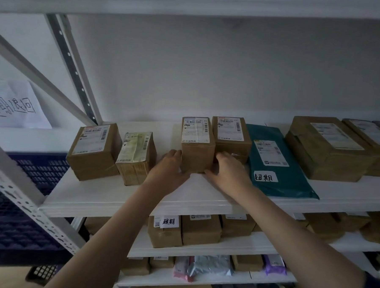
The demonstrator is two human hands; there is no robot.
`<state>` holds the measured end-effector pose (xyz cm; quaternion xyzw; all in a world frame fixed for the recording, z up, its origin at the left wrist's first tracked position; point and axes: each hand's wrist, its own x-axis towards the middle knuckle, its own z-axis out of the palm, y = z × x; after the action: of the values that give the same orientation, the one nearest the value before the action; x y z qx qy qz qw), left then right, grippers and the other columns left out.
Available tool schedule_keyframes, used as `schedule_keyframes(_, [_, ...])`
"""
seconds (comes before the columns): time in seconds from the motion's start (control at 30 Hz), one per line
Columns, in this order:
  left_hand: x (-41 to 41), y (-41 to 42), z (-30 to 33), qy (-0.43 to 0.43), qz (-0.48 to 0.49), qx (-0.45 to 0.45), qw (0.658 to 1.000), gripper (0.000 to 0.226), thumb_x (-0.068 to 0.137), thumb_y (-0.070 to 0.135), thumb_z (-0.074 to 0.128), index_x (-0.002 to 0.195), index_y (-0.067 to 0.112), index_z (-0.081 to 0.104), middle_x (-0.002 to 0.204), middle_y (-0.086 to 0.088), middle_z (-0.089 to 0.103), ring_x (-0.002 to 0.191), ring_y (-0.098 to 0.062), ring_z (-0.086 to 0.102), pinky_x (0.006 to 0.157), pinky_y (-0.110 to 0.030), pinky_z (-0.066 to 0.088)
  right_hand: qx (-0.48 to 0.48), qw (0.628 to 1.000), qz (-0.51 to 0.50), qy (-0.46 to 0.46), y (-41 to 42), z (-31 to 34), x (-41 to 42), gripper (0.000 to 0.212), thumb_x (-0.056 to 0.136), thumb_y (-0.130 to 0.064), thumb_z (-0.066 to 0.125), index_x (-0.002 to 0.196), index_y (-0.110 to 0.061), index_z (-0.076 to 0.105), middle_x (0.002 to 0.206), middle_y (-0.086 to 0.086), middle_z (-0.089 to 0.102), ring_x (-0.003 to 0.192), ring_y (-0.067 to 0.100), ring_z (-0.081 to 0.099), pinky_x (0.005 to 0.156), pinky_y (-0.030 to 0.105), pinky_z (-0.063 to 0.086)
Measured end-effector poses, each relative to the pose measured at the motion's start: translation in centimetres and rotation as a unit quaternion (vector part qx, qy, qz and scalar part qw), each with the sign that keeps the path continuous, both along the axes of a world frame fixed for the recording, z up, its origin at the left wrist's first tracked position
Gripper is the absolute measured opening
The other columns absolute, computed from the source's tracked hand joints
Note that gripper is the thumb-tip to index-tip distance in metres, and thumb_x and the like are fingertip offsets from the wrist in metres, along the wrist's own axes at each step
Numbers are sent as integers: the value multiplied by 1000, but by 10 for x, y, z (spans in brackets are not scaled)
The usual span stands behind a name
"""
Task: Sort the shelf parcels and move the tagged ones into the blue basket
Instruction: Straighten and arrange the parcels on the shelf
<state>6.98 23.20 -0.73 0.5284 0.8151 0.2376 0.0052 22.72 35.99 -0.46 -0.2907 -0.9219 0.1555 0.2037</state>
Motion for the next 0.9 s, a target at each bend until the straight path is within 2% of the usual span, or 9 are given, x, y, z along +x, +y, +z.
schedule_keyframes(0.13, [8, -5, -3, 34, 9, 6, 999, 43, 88, 35, 64, 123, 12, 52, 118, -5, 58, 106, -22, 57, 85, -37, 52, 16, 1000, 7, -2, -1, 0, 3, 30, 91, -41, 66, 107, -16, 64, 105, 2, 63, 93, 17, 61, 72, 29, 45])
schedule_keyframes(0.23, [19, -16, -8, 46, 20, 24, 998, 38, 87, 30, 64, 117, 10, 55, 111, -7, 60, 101, -26, 58, 79, -35, 50, 15, 1000, 20, 6, -9, -2, 11, 33, 89, -40, 68, 108, -13, 66, 106, 4, 64, 96, 20, 61, 79, 34, 51])
schedule_keyframes(0.3, [28, -25, -14, 46, 19, 45, 998, 37, 86, 28, 66, 116, 9, 56, 109, -8, 60, 99, -27, 59, 75, -31, 46, 14, 1000, 24, 8, -17, -5, 20, 33, 89, -37, 68, 108, -11, 65, 105, 6, 62, 97, 21, 60, 78, 32, 48])
schedule_keyframes(0.37, [37, -35, -19, 55, 13, 66, 996, 41, 86, 29, 68, 120, 10, 55, 111, -6, 60, 101, -25, 59, 78, -26, 43, 21, 999, 31, 19, -25, -9, 31, 37, 90, -35, 68, 116, -10, 64, 110, 7, 62, 103, 22, 58, 79, 26, 43])
schedule_keyframes(0.43, [44, -43, -19, 70, 9, 85, 994, 47, 86, 30, 70, 126, 12, 54, 116, -4, 60, 105, -23, 59, 84, -28, 47, 32, 998, 43, 39, -31, -10, 41, 45, 90, -36, 69, 126, -10, 61, 118, 7, 62, 110, 21, 57, 84, 25, 42])
schedule_keyframes(0.57, [57, -59, -8, 103, 6, 128, 986, 55, 85, 28, 73, 133, 10, 53, 126, -5, 60, 116, -24, 57, 95, -32, 49, 60, 993, 47, 89, -40, -4, 57, 39, 88, -36, 72, 116, -10, 66, 110, 7, 65, 101, 23, 60, 80, 35, 53])
schedule_keyframes(0.63, [63, -66, 0, 122, 8, 147, 982, 58, 85, 27, 74, 135, 7, 52, 130, -7, 59, 120, -24, 56, 99, -31, 46, 81, 988, 51, 121, -44, 2, 61, 38, 86, -34, 74, 116, -11, 66, 110, 7, 65, 99, 23, 61, 77, 36, 54])
schedule_keyframes(0.73, [71, -73, 10, 143, 13, 165, 976, 58, 83, 24, 76, 133, 3, 54, 128, -12, 61, 119, -28, 57, 98, -29, 43, 101, 981, 65, 153, -50, 10, 65, 39, 86, -30, 75, 119, -11, 66, 112, 6, 66, 100, 22, 62, 77, 36, 56])
schedule_keyframes(0.9, [76, -83, 14, 145, 14, 164, 976, 56, 84, 24, 76, 132, 5, 54, 125, -10, 61, 118, -28, 58, 96, -31, 46, 107, 980, 69, 155, -60, 11, 65, 46, 85, -28, 76, 125, -9, 64, 115, 8, 66, 105, 23, 62, 83, 33, 55])
